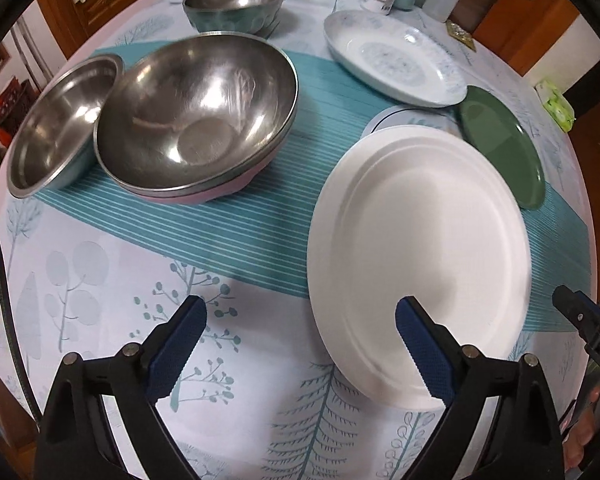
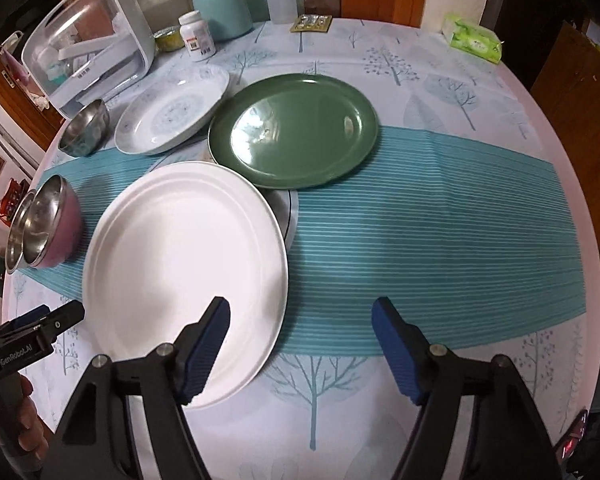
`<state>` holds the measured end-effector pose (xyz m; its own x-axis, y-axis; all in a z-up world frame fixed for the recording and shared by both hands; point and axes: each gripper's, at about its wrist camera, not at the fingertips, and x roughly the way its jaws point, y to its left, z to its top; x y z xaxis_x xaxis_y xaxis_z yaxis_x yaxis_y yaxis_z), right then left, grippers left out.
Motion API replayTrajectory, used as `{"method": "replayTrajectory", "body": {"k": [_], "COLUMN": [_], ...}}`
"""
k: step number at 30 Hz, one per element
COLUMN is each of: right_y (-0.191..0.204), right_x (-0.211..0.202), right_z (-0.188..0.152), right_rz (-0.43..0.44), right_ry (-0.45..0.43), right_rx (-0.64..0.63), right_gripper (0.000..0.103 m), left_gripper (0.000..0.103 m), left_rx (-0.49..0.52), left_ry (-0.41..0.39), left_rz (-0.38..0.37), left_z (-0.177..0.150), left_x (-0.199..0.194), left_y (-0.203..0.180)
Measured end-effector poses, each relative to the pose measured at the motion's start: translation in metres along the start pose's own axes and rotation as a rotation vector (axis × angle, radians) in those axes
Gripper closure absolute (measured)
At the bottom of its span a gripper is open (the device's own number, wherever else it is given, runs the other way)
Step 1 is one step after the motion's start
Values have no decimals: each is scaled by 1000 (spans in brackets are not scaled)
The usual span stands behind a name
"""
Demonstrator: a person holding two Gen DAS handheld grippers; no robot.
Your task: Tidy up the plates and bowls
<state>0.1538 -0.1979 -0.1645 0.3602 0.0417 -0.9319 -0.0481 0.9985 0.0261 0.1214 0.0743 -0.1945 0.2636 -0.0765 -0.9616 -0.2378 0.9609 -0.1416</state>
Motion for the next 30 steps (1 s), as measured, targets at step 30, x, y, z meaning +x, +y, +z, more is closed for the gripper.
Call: {"method": "replayTrajectory", "body": {"k": [30], "right_y": [7], "right_x": [52], "right_z": [13], "right_rz": [65], "right_ry": [89], "right_rx": [-34], "right_gripper": [66], "left_gripper": [35], "left_rx": [19], "left_ry": [38], "left_rz": [20], "left_z": [29], "left_x": [43], "left_y": [-22]}}
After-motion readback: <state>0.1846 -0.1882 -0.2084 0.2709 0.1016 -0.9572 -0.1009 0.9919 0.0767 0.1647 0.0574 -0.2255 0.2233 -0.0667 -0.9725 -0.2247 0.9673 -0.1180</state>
